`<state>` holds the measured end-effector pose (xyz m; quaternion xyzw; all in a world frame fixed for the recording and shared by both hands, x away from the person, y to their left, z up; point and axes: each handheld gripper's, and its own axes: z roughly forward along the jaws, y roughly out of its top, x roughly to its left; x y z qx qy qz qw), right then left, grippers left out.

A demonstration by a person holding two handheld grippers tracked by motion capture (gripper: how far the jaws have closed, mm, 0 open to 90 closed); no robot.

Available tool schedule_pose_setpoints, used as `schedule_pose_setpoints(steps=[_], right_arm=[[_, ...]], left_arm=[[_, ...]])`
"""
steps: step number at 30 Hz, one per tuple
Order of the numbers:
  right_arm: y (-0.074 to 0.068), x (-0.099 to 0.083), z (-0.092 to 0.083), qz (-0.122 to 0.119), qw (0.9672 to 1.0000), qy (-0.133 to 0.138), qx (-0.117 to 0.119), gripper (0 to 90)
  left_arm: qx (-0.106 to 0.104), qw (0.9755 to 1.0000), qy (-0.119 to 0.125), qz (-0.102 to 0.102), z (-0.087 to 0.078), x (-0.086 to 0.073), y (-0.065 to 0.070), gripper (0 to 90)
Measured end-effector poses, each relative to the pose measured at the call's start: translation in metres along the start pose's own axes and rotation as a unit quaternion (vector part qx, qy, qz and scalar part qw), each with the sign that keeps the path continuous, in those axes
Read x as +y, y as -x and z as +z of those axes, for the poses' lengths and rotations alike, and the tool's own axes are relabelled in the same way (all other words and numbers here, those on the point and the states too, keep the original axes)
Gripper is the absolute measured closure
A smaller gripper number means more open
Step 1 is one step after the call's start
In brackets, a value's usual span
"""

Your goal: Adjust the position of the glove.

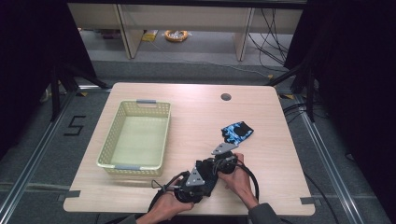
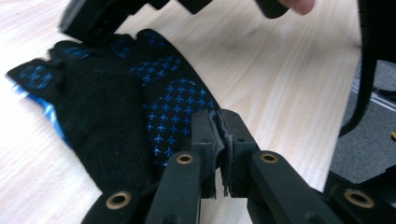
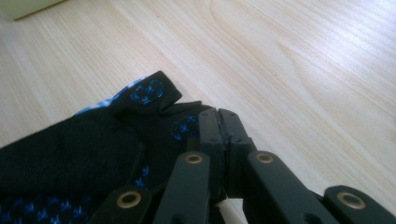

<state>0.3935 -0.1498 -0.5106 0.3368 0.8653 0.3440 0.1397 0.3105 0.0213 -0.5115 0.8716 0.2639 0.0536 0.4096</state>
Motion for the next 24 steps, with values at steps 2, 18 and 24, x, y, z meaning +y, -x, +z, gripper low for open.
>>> schedule_pose_setpoints(steps=[2, 18, 24], right_arm=[[-0.001, 0.001, -0.001, 0.001, 1.0000, -0.004, 0.004, 89.2], [0.006, 0.003, -0.001, 0.011, 0.9994, 0.032, 0.006, 79.0], [0.016, 0.005, -0.013, 0.007, 0.9992, 0.036, -0.013, 69.2]], left_arm=[[0.003, 0.9999, -0.006, 0.009, 0.000, 0.001, 0.001, 84.6], [0.007, 0.9992, 0.037, -0.014, 0.005, 0.006, 0.006, 57.8], [0.012, 0.9961, 0.078, -0.039, -0.022, -0.001, -0.001, 39.7]])
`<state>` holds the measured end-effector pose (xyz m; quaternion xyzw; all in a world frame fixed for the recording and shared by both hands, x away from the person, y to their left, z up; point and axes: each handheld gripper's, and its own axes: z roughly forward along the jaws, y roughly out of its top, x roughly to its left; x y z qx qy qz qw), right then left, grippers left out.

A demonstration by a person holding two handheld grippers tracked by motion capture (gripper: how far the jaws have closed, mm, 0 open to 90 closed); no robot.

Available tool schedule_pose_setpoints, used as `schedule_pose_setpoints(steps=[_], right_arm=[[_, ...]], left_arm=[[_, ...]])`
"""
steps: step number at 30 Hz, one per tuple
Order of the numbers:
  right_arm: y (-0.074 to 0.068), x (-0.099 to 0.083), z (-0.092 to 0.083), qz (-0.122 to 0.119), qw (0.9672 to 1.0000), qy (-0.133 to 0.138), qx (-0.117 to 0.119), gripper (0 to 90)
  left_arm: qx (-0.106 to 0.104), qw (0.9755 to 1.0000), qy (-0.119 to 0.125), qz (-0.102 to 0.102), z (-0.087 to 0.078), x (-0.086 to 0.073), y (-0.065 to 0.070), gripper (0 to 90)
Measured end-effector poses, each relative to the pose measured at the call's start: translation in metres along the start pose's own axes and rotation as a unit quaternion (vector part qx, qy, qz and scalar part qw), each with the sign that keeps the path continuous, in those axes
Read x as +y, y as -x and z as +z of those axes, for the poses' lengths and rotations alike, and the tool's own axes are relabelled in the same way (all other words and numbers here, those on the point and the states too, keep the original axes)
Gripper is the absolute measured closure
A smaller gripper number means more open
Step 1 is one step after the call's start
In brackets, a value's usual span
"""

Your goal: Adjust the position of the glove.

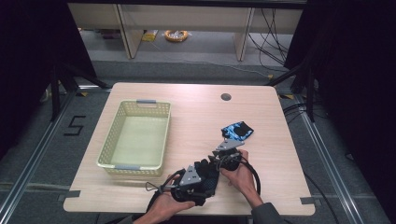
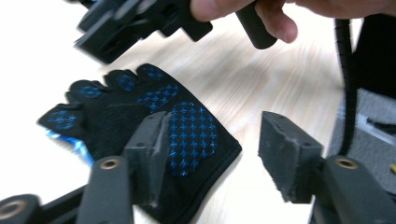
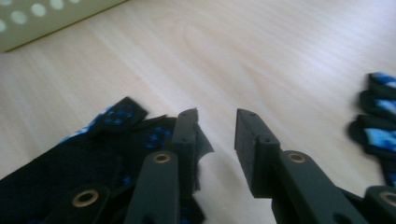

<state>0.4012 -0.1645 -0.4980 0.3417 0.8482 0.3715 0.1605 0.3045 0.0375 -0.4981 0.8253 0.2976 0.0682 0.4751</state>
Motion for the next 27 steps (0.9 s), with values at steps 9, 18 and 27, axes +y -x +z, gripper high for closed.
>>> schedule_pose_setpoints(steps=[9, 18, 27], right_arm=[[0.041, -0.006, -0.025, 0.032, 0.9970, 0.004, -0.070, 65.6], [0.073, -0.006, -0.036, 0.053, 0.9923, 0.011, -0.111, 64.7], [0.110, -0.003, -0.025, 0.079, 0.9898, 0.005, -0.118, 63.7]], left_arm=[[0.028, 0.9988, 0.007, -0.040, -0.037, -0.024, -0.026, 33.2], [0.041, 0.9981, -0.004, -0.045, -0.061, -0.036, -0.035, 31.1], [0.036, 0.9974, -0.007, -0.061, -0.068, -0.044, -0.039, 29.8]])
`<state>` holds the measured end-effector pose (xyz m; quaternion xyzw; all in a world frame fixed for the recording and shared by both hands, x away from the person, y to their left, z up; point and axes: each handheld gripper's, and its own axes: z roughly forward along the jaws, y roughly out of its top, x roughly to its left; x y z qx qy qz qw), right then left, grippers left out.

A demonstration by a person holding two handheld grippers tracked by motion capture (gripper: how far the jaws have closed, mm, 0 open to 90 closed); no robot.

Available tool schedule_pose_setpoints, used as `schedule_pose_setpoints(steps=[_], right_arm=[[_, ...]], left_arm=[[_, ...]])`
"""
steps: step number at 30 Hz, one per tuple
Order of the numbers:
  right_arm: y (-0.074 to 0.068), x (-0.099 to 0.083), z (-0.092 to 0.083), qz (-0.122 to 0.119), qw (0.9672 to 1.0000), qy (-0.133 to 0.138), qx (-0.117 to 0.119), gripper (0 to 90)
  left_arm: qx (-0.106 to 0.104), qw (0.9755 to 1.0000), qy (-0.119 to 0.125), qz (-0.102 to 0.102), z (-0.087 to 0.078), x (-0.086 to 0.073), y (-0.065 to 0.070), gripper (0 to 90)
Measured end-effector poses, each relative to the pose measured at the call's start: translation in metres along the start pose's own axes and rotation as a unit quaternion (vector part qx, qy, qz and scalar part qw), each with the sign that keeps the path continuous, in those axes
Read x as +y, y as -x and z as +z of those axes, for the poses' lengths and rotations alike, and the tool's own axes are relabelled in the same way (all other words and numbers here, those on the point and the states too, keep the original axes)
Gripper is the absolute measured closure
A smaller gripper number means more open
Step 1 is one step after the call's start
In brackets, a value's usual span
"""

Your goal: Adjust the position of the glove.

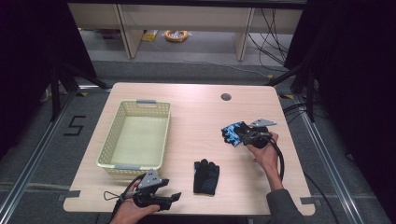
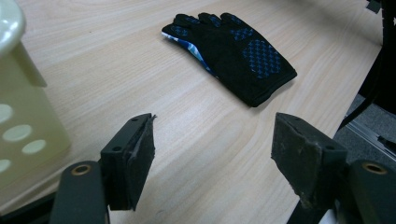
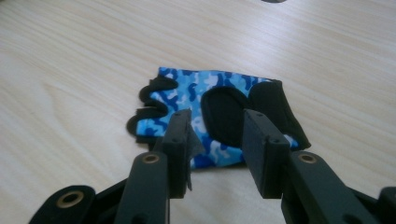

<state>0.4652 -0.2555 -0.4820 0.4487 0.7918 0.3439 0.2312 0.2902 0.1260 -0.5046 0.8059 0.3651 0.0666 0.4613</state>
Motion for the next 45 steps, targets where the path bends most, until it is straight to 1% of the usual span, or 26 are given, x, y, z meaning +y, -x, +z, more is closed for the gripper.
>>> schedule_pose_setpoints(steps=[3, 4, 6, 8, 9, 10, 12, 13, 14, 15, 17, 18, 21, 23, 27, 29, 30, 32, 33, 34, 35, 37, 39, 40, 43, 45], right_arm=[[0.004, 0.004, 0.009, -0.006, 1.0000, -0.003, 0.004, 63.5], [0.002, 0.005, 0.010, 0.006, 0.9998, -0.016, 0.006, 63.5], [0.005, 0.006, 0.017, -0.007, 0.9999, -0.010, 0.010, 63.2], [0.003, 0.005, 0.022, 0.007, 0.9994, -0.029, 0.017, 63.1], [0.003, 0.005, 0.025, 0.001, 0.9995, -0.028, 0.017, 62.7], [0.001, 0.005, 0.027, 0.005, 0.9992, -0.034, 0.022, 62.0], [-0.001, 0.003, 0.031, -0.014, 0.9988, -0.042, 0.021, 61.0], [-0.001, 0.003, 0.031, -0.014, 0.9988, -0.042, 0.021, 61.0], [-0.001, 0.002, 0.034, -0.028, 0.9982, -0.050, 0.018, 61.4], [-0.002, 0.002, 0.034, -0.017, 0.9982, -0.053, 0.020, 61.9], [-0.002, 0.001, 0.035, -0.014, 0.9984, -0.052, 0.020, 64.7], [0.000, 0.000, 0.035, -0.025, 0.9984, -0.047, 0.019, 66.4], [-0.001, -0.002, 0.035, -0.027, 0.9987, -0.040, 0.019, 73.0], [-0.002, -0.001, 0.033, -0.015, 0.9987, -0.043, 0.023, 78.5], [-0.002, -0.002, 0.033, -0.020, 0.9988, -0.037, 0.024, 88.2], [-0.004, -0.001, 0.031, -0.011, 0.9991, -0.033, 0.023, 89.0], [-0.004, 0.000, 0.031, -0.015, 0.9993, -0.029, 0.021, 89.1], [-0.004, 0.000, 0.029, -0.023, 0.9992, -0.024, 0.019, 89.3], [-0.005, 0.001, 0.028, -0.022, 0.9993, -0.021, 0.020, 89.3], [-0.004, 0.002, 0.027, -0.030, 0.9993, -0.013, 0.021, 89.3], [-0.005, 0.003, 0.024, -0.019, 0.9995, -0.012, 0.023, 89.4], [-0.006, 0.004, 0.020, -0.019, 0.9995, -0.004, 0.023, 89.4], [-0.007, 0.006, 0.016, -0.029, 0.9992, 0.010, 0.024, 89.4], [-0.009, 0.007, 0.012, -0.019, 0.9995, 0.013, 0.022, 89.4], [-0.010, 0.009, 0.006, -0.027, 0.9991, 0.023, 0.024, 89.4], [-0.014, 0.011, -0.004, -0.016, 0.9991, 0.029, 0.027, 89.4]], left_arm=[[0.001, 1.0000, 0.004, 0.000, 0.000, 0.000, 0.000, 29.6], [0.003, 1.0000, 0.004, 0.002, 0.000, 0.000, 0.000, 29.5], [0.002, 1.0000, 0.003, 0.001, -0.001, 0.000, -0.001, 29.0], [0.005, 1.0000, 0.002, -0.002, -0.002, 0.001, -0.001, 28.4], [0.004, 1.0000, 0.002, 0.000, -0.002, 0.001, -0.002, 27.9], [0.002, 1.0000, 0.004, -0.003, -0.003, 0.001, -0.002, 27.4], [0.005, 1.0000, 0.006, -0.004, -0.003, 0.001, -0.002, 27.2], [0.005, 1.0000, 0.006, -0.004, -0.003, 0.001, -0.002, 27.2], [0.001, 1.0000, 0.006, -0.003, -0.002, 0.001, -0.003, 27.2], [0.001, 1.0000, 0.006, -0.002, -0.002, 0.001, -0.002, 27.2], [0.004, 1.0000, 0.006, 0.000, -0.002, 0.001, -0.002, 27.2], [0.002, 1.0000, 0.007, 0.001, -0.002, 0.001, -0.002, 27.2], [0.002, 1.0000, 0.009, 0.001, -0.002, 0.001, -0.002, 27.2], [0.003, 1.0000, 0.010, 0.001, -0.002, 0.001, -0.002, 27.2], [0.000, 1.0000, 0.004, -0.002, -0.001, 0.000, -0.002, 27.2], [0.001, 1.0000, 0.008, -0.003, 0.001, -0.001, -0.002, 27.2], [0.009, 0.9999, 0.007, -0.002, 0.000, -0.001, -0.002, 27.2], [0.004, 1.0000, 0.007, -0.001, 0.000, -0.001, -0.003, 27.2], [0.003, 0.9999, 0.005, -0.011, 0.000, -0.001, -0.003, 27.2], [0.003, 0.9999, 0.012, -0.007, 0.001, -0.001, -0.004, 27.2], [0.003, 0.9999, 0.009, -0.006, 0.000, -0.001, -0.004, 27.2], [0.009, 0.9999, 0.007, -0.006, 0.000, -0.001, -0.004, 27.2], [0.005, 0.9999, 0.012, -0.010, 0.000, -0.001, -0.004, 27.2], [0.005, 0.9998, 0.015, -0.010, 0.001, -0.001, -0.004, 27.2], [0.006, 0.9999, 0.010, -0.008, 0.000, -0.001, -0.004, 27.2], [0.005, 1.0000, 0.006, -0.004, 0.000, -0.001, -0.004, 27.2]])
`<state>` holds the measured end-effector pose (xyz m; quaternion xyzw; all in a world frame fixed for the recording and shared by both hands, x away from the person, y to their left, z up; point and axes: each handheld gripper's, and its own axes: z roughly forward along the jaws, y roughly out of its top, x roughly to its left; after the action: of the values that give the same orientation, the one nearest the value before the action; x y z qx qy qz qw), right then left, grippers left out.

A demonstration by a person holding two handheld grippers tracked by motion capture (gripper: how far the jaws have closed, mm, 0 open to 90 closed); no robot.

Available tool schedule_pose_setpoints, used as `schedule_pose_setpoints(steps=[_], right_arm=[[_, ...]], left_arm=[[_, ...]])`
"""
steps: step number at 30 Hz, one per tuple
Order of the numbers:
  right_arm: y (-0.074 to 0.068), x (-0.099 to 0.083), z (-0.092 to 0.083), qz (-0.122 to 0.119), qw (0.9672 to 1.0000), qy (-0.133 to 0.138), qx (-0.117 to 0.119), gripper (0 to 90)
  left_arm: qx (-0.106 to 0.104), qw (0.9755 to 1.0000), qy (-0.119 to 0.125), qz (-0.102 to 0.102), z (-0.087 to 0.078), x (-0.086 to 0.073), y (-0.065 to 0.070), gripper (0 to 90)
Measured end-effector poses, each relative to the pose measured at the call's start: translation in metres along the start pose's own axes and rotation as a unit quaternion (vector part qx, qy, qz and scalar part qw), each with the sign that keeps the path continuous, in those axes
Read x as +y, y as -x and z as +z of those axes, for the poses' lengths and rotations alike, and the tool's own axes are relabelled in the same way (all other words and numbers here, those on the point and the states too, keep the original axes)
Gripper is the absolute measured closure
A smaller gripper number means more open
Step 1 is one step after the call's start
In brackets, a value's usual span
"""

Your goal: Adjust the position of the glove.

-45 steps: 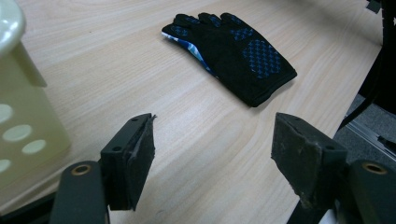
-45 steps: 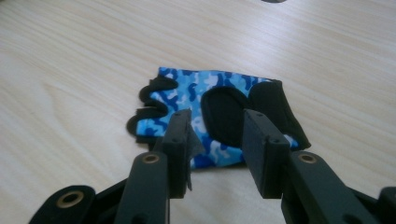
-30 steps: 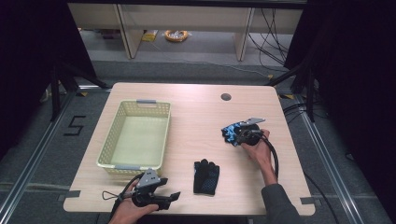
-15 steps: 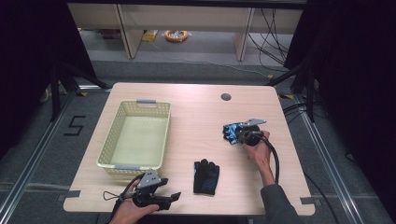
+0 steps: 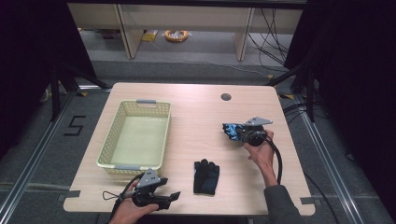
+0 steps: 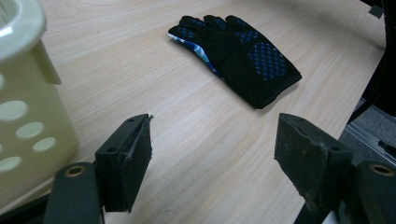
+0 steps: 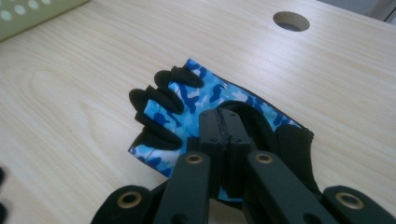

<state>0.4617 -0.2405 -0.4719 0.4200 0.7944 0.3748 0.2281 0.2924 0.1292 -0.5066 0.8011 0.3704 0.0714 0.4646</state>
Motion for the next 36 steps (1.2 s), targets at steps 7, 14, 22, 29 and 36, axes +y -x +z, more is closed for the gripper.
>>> schedule_pose_setpoints(steps=[7, 14, 22, 29, 36], right_arm=[[-0.015, 0.003, -0.018, -0.009, 0.9997, 0.020, 0.010, 89.4], [-0.033, -0.002, -0.025, -0.021, 0.9994, 0.014, 0.025, 89.4], [-0.045, -0.003, -0.035, -0.028, 0.9987, 0.024, 0.035, 89.4], [-0.063, -0.007, -0.049, -0.030, 0.9980, 0.022, 0.050, 89.4], [-0.085, -0.011, -0.064, -0.052, 0.9959, 0.039, 0.063, 89.4]], left_arm=[[-0.002, 1.0000, 0.001, 0.000, -0.001, 0.000, 0.000, 27.2], [0.000, 1.0000, 0.003, 0.000, -0.001, 0.001, 0.001, 27.1], [0.002, 1.0000, 0.003, -0.001, -0.001, 0.001, 0.001, 26.8], [0.007, 1.0000, 0.006, -0.004, -0.001, 0.001, 0.001, 25.4], [0.005, 0.9999, 0.013, -0.008, -0.001, 0.002, 0.001, 23.2]])
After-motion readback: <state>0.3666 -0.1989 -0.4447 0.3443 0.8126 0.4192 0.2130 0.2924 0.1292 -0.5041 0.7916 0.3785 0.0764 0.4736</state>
